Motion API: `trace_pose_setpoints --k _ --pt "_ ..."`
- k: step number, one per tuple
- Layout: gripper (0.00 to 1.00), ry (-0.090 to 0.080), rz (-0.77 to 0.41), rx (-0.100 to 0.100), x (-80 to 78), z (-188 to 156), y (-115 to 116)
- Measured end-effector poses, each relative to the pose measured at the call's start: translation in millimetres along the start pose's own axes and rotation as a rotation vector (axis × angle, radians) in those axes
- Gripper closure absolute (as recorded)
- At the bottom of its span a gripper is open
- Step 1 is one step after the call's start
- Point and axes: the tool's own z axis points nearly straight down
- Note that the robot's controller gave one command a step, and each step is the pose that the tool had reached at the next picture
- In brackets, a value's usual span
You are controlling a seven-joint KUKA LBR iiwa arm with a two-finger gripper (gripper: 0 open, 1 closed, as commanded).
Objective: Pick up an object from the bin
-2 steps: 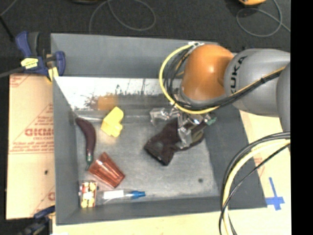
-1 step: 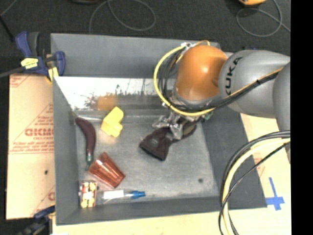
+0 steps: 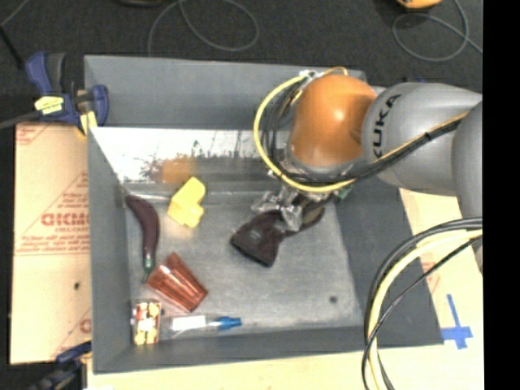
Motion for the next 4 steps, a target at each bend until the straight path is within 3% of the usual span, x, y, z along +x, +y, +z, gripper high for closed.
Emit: trace_pose_setpoints --k 1,2,3,4 --pt "1.00 -0.005 0.007 0.010 1.5 -40.4 -4.3" --pt "1.00 -0.004 0.008 0.000 -0.9 -25.8 -0.9" --pt "1.00 -0.012 0.016 0.017 0.1 -63.5 -6.7" --pt "1.00 -0.010 0.017 0.005 -2.2 -91.6 -3.6"
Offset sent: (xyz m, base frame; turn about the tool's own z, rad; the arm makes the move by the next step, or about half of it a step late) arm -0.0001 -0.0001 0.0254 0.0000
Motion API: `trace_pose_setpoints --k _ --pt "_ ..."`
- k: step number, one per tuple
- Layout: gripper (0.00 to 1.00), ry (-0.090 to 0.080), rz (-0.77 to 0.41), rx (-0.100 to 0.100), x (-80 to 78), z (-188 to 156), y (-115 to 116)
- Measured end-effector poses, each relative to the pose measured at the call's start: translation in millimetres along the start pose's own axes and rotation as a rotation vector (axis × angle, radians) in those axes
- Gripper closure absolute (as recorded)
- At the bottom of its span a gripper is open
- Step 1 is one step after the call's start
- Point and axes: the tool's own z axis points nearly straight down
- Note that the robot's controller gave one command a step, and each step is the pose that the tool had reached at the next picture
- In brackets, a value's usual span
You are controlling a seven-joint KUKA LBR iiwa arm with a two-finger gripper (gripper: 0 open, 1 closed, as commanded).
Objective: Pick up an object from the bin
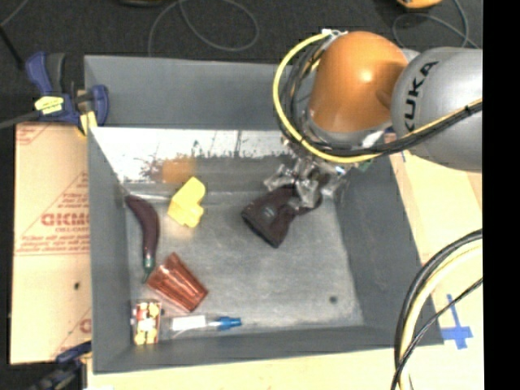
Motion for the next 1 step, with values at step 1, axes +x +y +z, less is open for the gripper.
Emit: trace_pose_setpoints --k 1 --pt "1.00 -0.011 0.007 0.018 0.0 -28.1 -5.4"
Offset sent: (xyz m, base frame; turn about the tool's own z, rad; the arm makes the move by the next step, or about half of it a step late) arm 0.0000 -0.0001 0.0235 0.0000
